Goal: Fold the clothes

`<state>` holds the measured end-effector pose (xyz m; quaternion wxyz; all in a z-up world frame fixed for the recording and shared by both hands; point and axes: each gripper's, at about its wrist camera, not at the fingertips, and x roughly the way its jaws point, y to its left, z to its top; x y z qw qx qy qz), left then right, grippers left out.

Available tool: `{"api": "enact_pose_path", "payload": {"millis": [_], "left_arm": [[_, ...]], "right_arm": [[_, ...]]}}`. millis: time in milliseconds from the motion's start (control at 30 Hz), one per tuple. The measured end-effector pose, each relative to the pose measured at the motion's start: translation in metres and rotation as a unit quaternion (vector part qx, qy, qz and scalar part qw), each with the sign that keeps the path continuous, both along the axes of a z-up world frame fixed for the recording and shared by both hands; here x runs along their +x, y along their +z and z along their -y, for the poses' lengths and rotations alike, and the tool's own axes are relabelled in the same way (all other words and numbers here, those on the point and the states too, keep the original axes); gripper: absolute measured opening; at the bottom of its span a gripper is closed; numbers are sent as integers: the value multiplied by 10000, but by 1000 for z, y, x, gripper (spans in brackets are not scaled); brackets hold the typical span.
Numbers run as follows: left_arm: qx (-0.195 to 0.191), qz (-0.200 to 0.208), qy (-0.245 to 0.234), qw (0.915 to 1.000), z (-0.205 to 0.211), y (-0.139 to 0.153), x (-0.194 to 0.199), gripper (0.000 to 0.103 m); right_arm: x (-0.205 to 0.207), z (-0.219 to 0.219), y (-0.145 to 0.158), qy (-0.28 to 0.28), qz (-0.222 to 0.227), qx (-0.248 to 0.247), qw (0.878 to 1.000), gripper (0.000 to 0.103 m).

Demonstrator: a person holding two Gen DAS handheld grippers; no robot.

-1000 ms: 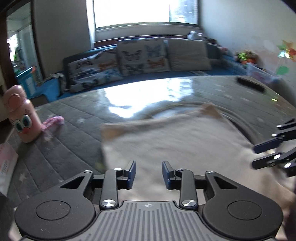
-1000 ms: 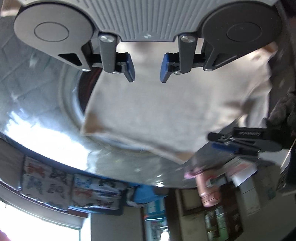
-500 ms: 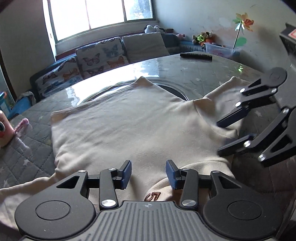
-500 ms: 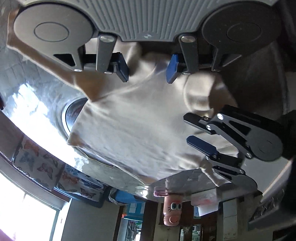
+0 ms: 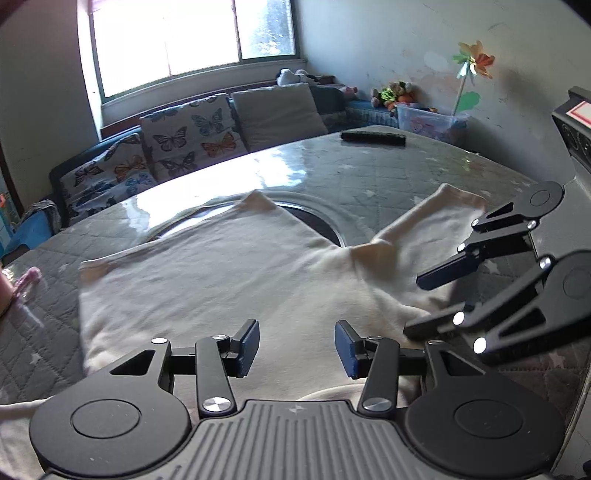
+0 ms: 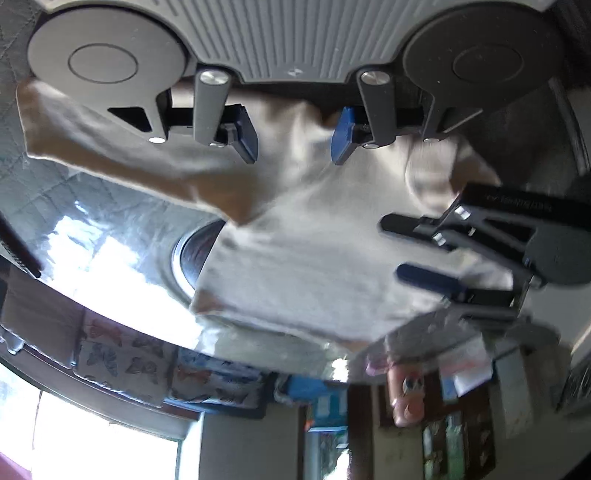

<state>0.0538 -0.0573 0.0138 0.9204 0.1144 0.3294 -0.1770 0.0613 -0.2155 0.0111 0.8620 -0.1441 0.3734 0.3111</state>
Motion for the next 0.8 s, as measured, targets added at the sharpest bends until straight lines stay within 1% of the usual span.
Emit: {"api": "enact_pose_path", "payload": {"millis": [33,67,167,300,367,433,500,567,733,800], "left_arm": [[-16,-14,-15,10000,3,-1,0,49],[-39,-28,-29,10000,5,-1,1,49],[-85,-72,-90,9999,14,-4,1,49],[-65,-137,-218,9996,24,-11,0,49],[-56,-179,-232,9996,25,-14,-1,49],[-47,-221,-247,9994,27,-17,-1,49],[-22,-246,-246,9994,28,-19,-1,49],[-24,-254,-230,9994,29,-20,0,50],[-23,-259,-204,9995,30,-20,0,50],[-20,-259,-196,9995,30,-20,0,51]], "right_arm": [[-2,2,0,13,-16,8,10000,45],[-1,8,3,-70,-69,151,9998,45],[2,33,14,-471,-117,541,9974,45],[10,73,14,-1320,55,460,9902,46],[14,95,12,-1813,146,367,9826,45],[19,118,8,-2341,234,290,9715,45],[25,140,3,-2753,236,356,9604,45],[30,154,0,-3020,236,395,9522,44],[46,166,-14,-3315,180,464,9421,42],[53,168,-22,-3410,103,511,9386,35]]}}
